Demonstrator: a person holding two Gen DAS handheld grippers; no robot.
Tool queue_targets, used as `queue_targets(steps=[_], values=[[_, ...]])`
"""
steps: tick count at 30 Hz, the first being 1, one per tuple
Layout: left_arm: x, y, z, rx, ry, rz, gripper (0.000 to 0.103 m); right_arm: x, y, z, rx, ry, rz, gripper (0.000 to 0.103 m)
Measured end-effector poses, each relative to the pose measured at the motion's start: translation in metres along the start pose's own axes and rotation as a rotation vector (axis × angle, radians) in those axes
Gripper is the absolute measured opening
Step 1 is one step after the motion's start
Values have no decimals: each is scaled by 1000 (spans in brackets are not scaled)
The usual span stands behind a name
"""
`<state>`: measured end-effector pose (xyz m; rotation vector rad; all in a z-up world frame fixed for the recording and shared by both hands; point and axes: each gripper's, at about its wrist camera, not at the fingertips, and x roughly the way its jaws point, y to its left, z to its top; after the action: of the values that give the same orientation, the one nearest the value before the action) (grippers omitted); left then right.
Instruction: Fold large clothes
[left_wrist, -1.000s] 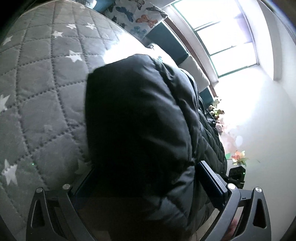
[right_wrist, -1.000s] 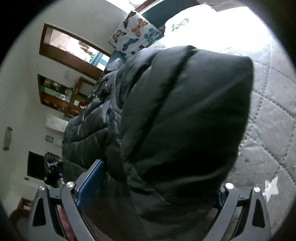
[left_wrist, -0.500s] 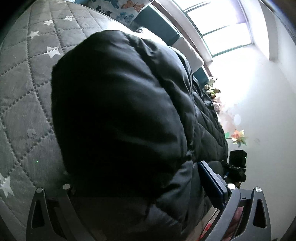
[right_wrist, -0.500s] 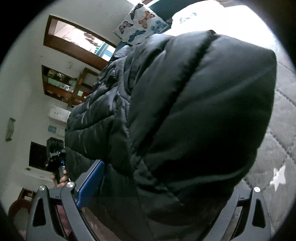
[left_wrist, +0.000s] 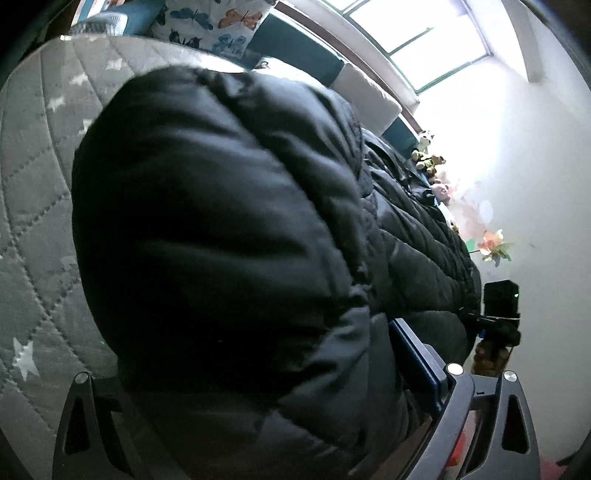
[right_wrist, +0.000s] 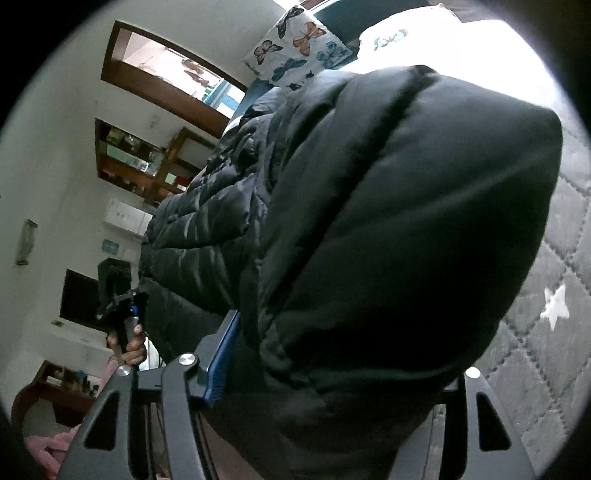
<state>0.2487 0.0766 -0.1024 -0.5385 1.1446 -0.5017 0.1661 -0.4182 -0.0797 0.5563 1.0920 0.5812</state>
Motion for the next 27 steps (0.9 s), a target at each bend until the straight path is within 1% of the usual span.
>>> queue_targets(steps=[1, 2, 3, 4, 6, 8, 10, 11, 12, 13, 14, 15, 16, 17, 18, 20, 22, 24, 26, 27], values=[[7, -2, 9, -8, 10, -3, 103, 2, -4, 2, 11, 2, 5, 73], [10, -2, 10, -17, 19, -8, 103, 3, -7, 3, 18, 3, 8, 81], [13, -2, 13, -25, 25, -15, 103, 7, -13, 4, 30, 5, 9, 87], [15, -3, 13, -22, 33, -14, 103, 10, -17, 5, 42, 12, 28, 88], [19, -4, 18, -22, 41, -10, 103, 10, -23, 7, 57, 1, 78, 90], [24, -5, 24, -27, 40, -4, 103, 7, -27, 7, 58, -5, 90, 90], [25, -1, 27, -38, 15, 16, 103, 4, -28, 5, 57, -13, 75, 86], [21, -2, 24, -46, -9, 35, 103, 1, -27, 3, 51, -20, 71, 79], [21, -8, 22, -48, -45, 71, 102, -3, -23, 2, 34, -33, 60, 71], [22, -18, 18, -35, -82, 110, 100, -7, -19, 0, 19, -44, 51, 67], [20, -28, 16, -5, -113, 153, 93, -11, -12, -1, -1, -58, 37, 60], [22, -38, 15, 22, -135, 190, 85, -15, -6, -2, -19, -67, 21, 55], [22, -49, 12, 52, -157, 227, 80, -19, 1, -4, -45, -77, -5, 53], [20, -66, 12, 89, -181, 274, 74, -22, 7, -5, -67, -86, -27, 50], [20, -79, 11, 107, -195, 294, 70, -25, 13, -5, -85, -94, -45, 48], [21, -97, 12, 126, -211, 297, 66, -39, 24, -6, -128, -123, -70, 45], [25, -112, 20, 145, -206, 263, 64, -55, 32, -3, -169, -145, -92, 44], [35, -124, 34, 142, -192, 225, 64, -75, 34, -1, -194, -171, -112, 43], [54, -150, 48, 155, -180, 191, 63, -99, 34, 4, -205, -202, -146, 43], [67, -168, 57, 162, -174, 172, 63, -114, 31, 6, -206, -224, -167, 43]])
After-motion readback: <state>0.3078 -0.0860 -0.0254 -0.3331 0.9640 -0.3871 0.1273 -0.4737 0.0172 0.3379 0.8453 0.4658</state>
